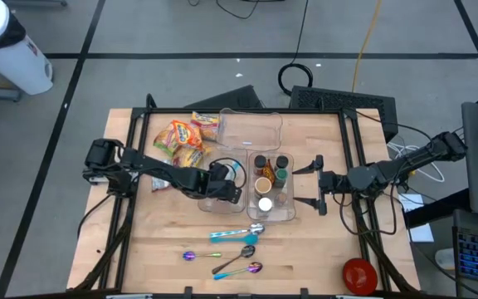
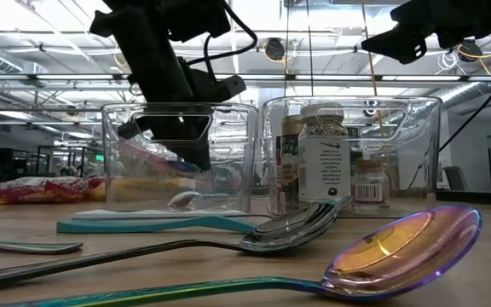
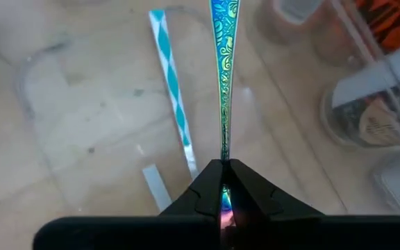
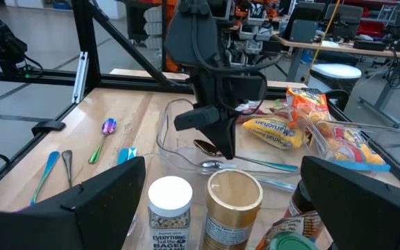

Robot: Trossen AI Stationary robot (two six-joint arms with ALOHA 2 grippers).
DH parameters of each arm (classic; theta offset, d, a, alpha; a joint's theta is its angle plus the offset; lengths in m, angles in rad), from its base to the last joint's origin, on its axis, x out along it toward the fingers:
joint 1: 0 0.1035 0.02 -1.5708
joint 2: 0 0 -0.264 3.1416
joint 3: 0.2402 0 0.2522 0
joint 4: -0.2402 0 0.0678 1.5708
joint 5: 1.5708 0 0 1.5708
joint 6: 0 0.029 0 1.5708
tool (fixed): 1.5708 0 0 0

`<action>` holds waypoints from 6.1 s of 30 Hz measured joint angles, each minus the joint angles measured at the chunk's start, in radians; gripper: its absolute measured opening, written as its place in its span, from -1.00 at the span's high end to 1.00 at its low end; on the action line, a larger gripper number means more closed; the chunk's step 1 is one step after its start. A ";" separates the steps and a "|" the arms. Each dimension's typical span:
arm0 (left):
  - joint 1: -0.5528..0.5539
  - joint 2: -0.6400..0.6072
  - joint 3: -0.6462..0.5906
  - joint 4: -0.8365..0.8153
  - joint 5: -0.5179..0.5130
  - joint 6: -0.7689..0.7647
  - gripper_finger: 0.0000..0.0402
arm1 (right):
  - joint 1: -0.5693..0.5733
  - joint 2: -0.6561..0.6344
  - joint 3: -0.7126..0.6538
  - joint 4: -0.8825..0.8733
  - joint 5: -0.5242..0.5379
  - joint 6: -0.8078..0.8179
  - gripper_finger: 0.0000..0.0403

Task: Pick & Place Food Item
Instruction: Put the blue green spoon into the bottom left transparent bin

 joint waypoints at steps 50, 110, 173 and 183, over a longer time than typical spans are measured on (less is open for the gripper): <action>-0.368 -0.241 0.002 0.460 -0.317 0.932 -0.21 | 0.356 0.590 0.344 0.142 0.109 -0.275 -0.88; -0.319 -0.282 0.001 0.403 -0.176 0.875 -0.21 | 0.311 1.208 0.732 -0.241 -0.092 -0.202 -0.19; -0.297 -0.282 0.001 0.443 -0.174 0.728 -0.21 | 0.430 0.861 0.732 -0.573 0.358 -0.150 1.00; -0.226 -0.282 0.001 0.471 -0.174 0.536 -0.21 | 0.418 0.863 0.731 -0.722 0.601 -0.084 1.00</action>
